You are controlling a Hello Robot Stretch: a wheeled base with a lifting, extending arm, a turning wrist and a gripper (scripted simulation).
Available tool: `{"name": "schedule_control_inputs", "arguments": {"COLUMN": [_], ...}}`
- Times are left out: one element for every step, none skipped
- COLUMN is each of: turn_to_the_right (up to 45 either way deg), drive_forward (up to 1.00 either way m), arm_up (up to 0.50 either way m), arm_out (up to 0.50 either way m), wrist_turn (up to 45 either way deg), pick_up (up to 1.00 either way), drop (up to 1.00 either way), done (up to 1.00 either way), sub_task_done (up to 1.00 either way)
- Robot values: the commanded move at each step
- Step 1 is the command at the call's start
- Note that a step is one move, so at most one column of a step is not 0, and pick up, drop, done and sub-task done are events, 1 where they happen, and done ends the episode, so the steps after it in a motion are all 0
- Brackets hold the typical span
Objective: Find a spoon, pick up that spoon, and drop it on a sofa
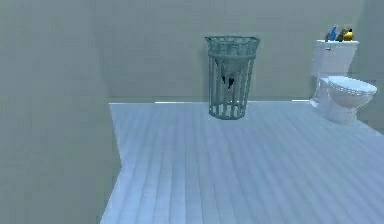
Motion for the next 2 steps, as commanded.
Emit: {"name": "schedule_control_inputs", "arguments": {"turn_to_the_right": [0.0, 0.0], "drive_forward": [1.0, 0.9], "arm_up": [0.0, 0.0], "arm_out": [0.0, 0.0], "wrist_turn": [0.0, 0.0], "pick_up": [0.0, 0.0], "drop": [0.0, 0.0], "done": [0.0, 0.0], "sub_task_done": [0.0, 0.0]}}
